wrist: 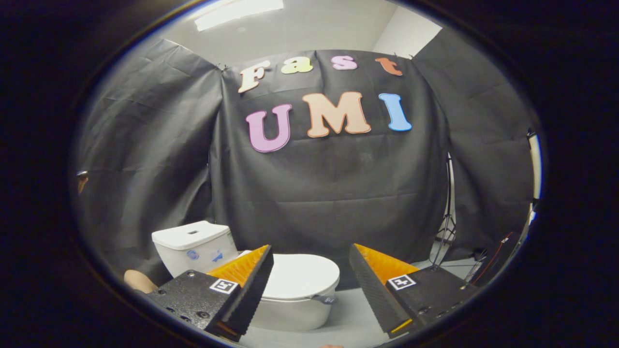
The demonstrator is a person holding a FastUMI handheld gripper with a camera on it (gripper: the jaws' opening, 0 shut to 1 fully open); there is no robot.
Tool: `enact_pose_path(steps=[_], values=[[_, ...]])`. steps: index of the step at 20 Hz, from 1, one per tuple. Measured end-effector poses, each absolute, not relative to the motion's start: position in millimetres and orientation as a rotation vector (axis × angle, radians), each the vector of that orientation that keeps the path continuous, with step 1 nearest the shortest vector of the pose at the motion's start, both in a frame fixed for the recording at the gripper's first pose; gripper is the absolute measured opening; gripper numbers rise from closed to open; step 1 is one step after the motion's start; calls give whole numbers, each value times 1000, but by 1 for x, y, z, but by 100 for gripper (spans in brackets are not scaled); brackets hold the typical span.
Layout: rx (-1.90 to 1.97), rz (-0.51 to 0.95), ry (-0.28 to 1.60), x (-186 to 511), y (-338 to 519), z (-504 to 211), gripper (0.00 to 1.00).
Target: Open the toilet lid.
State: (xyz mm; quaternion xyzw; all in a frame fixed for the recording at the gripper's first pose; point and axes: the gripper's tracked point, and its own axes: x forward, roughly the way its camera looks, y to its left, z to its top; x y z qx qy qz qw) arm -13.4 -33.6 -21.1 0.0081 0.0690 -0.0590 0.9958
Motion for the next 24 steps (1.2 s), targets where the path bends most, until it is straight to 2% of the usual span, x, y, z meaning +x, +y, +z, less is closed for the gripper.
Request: enact_pose_path(steps=[17, 24], values=[[40, -122, 153, -12, -36, -27, 97], [213, -173, 357, -11, -57, -84, 97]])
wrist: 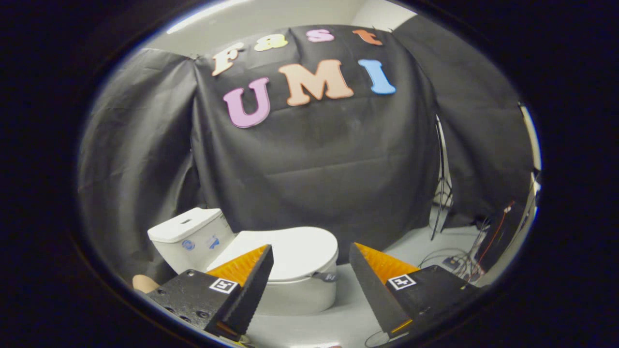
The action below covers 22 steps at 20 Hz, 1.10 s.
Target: Open the toilet lid.
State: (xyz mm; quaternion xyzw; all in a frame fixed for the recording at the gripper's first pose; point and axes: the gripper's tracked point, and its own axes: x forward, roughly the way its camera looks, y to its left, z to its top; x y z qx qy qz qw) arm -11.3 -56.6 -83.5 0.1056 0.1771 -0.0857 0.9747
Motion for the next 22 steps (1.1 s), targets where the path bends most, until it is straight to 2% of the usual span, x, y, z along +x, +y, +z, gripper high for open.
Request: enact_pose_path(steps=[7, 12, 14, 21, 22], values=[[416, -178, 565, 34, -78, -140, 97], [668, -193, 711, 72, -79, -205, 96], [745, -213, 731, 88, -85, -224, 84], [989, -290, 749, 125, -109, -266, 61], [1021, -290, 748, 127, -109, -269, 61]])
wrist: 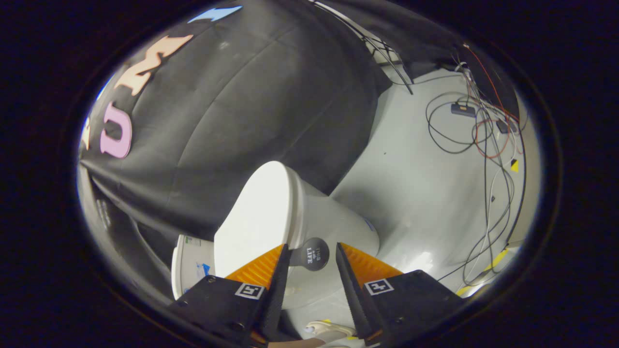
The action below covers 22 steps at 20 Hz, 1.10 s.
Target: Open the toilet lid.
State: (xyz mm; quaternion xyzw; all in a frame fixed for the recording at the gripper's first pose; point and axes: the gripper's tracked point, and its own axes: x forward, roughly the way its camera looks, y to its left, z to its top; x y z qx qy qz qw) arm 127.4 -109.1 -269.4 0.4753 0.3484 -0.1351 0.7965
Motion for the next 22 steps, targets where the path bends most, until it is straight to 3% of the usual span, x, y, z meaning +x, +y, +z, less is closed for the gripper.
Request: enact_pose_path(steps=[2, 8, 12, 14, 22], values=[[1074, -286, 748, 132, -109, -276, 60], [1244, -325, 703, 140, -111, -283, 16], [1437, -295, 718, 139, -108, -273, 8], [1330, -271, 731, 137, -106, -268, 0], [1147, -171, 709, 137, -91, -206, 0]])
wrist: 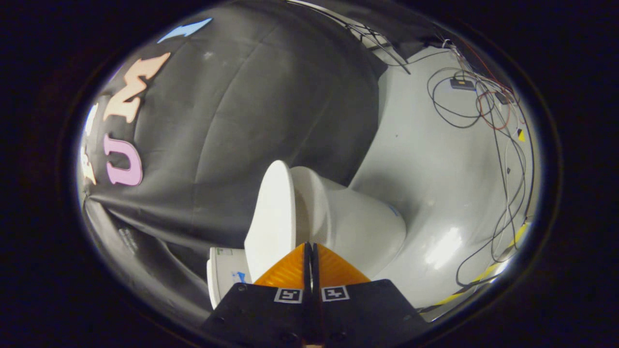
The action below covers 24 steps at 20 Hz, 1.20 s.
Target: Open the toilet lid.
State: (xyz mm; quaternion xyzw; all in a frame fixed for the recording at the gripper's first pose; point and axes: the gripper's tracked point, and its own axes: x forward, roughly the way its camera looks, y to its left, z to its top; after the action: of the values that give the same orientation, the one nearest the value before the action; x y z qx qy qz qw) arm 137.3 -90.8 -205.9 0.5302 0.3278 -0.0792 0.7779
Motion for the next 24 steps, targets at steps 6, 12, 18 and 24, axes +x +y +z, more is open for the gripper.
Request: enact_pose_path(steps=[6, 12, 18, 24], values=[[1069, -35, 641, 142, -54, -128, 0], [923, 155, 609, 152, 12, -45, 0], [840, 248, 615, 165, 60, 3, 0], [791, 304, 616, 174, 99, 21, 0]])
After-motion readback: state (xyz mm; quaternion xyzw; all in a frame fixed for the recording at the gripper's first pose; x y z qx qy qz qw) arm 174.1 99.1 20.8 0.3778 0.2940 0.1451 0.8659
